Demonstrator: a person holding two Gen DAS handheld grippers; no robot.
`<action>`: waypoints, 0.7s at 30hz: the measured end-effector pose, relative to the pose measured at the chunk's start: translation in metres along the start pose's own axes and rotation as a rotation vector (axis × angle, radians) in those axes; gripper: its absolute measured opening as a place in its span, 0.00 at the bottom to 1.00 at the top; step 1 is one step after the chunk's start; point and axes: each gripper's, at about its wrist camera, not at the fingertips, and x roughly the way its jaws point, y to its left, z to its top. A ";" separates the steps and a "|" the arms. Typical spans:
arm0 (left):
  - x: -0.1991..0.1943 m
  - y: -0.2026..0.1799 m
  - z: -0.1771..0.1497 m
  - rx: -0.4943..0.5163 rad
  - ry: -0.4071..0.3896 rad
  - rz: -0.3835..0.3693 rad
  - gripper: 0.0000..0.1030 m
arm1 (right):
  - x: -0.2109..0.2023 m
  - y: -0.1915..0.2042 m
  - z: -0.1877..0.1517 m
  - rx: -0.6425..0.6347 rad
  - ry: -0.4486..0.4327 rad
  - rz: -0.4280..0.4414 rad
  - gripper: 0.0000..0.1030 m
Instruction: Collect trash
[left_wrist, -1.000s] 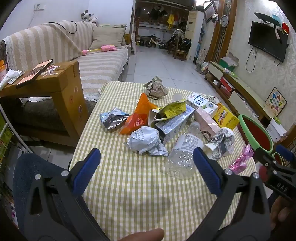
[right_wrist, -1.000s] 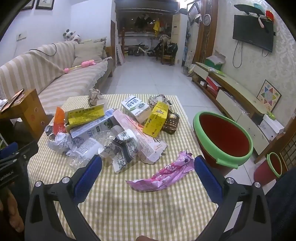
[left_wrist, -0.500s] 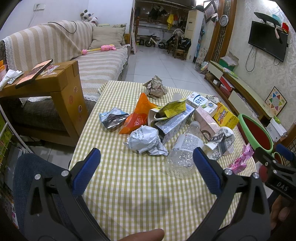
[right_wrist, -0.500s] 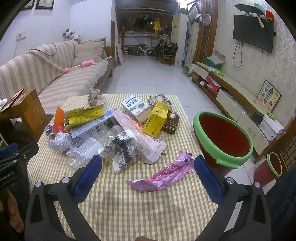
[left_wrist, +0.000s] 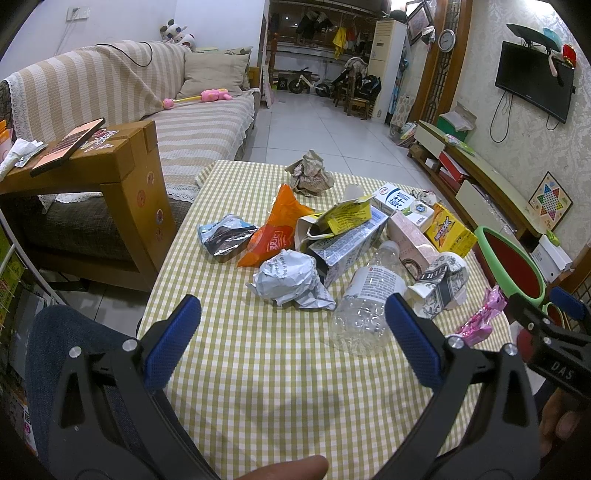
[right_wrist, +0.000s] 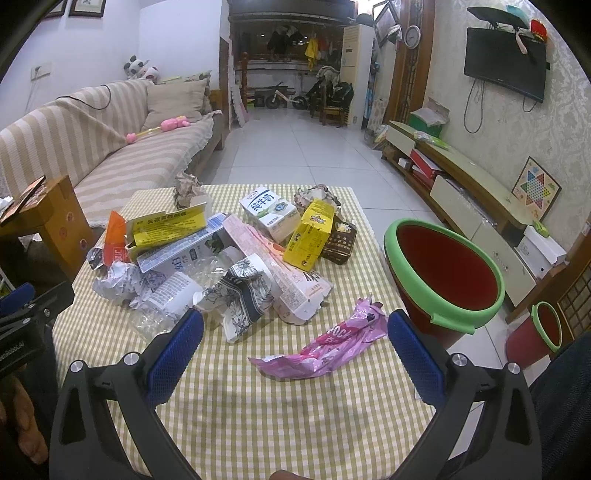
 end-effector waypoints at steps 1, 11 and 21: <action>0.000 0.000 0.000 0.000 0.000 0.000 0.95 | 0.000 -0.001 0.000 0.001 -0.001 0.000 0.93; 0.000 0.000 0.000 0.000 0.001 0.000 0.95 | 0.000 0.000 0.000 -0.001 0.000 0.001 0.93; 0.001 0.000 0.000 -0.001 0.001 0.000 0.95 | 0.001 0.000 0.000 0.001 0.002 -0.001 0.93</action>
